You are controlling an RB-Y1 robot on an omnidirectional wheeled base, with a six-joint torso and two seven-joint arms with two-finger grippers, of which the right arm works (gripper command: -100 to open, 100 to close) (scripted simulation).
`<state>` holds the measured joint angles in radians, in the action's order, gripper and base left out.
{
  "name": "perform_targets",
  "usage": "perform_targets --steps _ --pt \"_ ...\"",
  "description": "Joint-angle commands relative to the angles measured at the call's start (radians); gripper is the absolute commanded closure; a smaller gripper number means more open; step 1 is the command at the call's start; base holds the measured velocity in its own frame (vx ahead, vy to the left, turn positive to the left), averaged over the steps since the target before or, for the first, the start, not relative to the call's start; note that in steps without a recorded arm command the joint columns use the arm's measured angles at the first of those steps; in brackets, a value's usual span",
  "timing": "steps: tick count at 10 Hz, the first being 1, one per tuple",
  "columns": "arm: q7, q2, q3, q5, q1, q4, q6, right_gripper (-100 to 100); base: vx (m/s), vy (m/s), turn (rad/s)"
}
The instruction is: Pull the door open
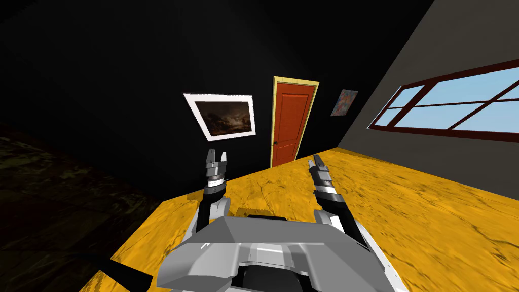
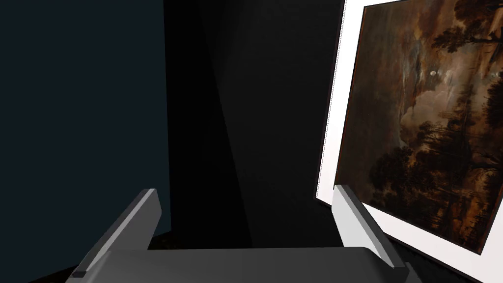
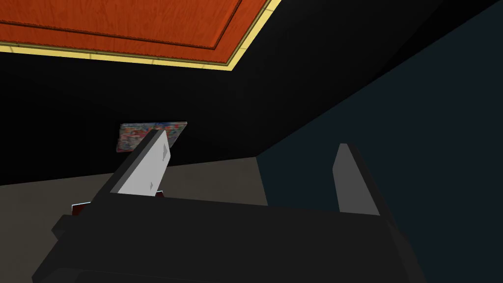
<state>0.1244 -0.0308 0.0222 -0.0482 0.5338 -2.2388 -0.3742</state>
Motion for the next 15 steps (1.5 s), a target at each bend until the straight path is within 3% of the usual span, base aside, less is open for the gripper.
perform_targets --steps 1,5,12,15 --pt "0.025 -0.007 -0.001 -0.012 -0.010 0.031 -0.010 -100 0.133 -0.139 0.042" --pt "0.070 -0.018 -0.003 -0.034 -0.029 0.087 -0.028 -100 0.156 -0.004 -0.012" --pt "0.182 -0.038 -0.008 -0.090 -0.077 0.228 -0.075 -100 0.142 -0.042 -0.001" --pt "0.253 -0.046 -0.011 -0.125 -0.107 0.317 -0.104 -100 0.135 -0.051 -0.003"
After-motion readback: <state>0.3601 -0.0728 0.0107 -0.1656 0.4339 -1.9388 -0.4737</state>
